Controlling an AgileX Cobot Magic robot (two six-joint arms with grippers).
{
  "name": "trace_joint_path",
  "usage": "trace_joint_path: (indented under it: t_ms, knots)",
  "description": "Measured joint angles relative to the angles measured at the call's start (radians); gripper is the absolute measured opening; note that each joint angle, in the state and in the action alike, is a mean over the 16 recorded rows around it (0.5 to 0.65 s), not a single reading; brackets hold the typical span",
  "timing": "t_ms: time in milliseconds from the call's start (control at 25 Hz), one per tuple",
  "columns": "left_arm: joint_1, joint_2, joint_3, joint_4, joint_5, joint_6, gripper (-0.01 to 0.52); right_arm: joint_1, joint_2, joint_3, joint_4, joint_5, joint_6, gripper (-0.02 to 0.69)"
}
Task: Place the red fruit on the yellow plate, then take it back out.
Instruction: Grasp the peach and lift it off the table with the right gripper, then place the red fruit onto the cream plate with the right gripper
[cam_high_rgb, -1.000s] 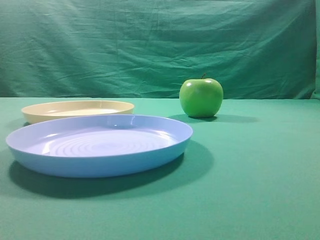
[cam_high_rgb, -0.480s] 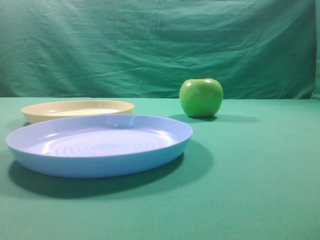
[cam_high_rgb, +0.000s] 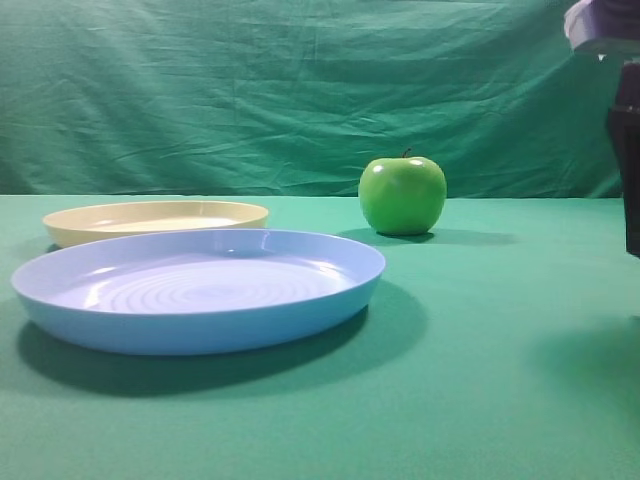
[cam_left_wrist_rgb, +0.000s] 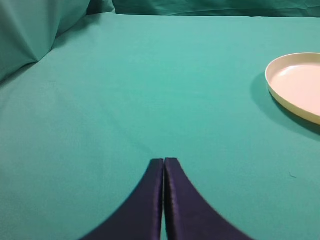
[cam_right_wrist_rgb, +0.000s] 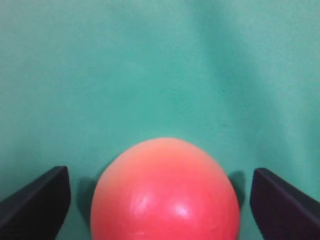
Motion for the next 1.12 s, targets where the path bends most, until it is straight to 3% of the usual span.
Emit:
trace_joint_path:
  t_ms: [320, 520, 800, 1120]
  knots:
    - [0.000, 0.000, 0.000, 0.000, 0.000, 0.000, 0.000, 0.000, 0.031, -0.062, -0.006, 0.060, 0.012, 0.332]
    - [0.000, 0.000, 0.000, 0.000, 0.000, 0.000, 0.000, 0.001, 0.037, -0.184, -0.004, 0.137, 0.011, 0.243]
    - [0.000, 0.000, 0.000, 0.000, 0.000, 0.000, 0.000, 0.035, 0.043, -0.429, 0.034, 0.200, -0.044, 0.223]
    - [0.000, 0.000, 0.000, 0.000, 0.000, 0.000, 0.000, 0.164, 0.095, -0.685, 0.095, 0.137, -0.148, 0.210]
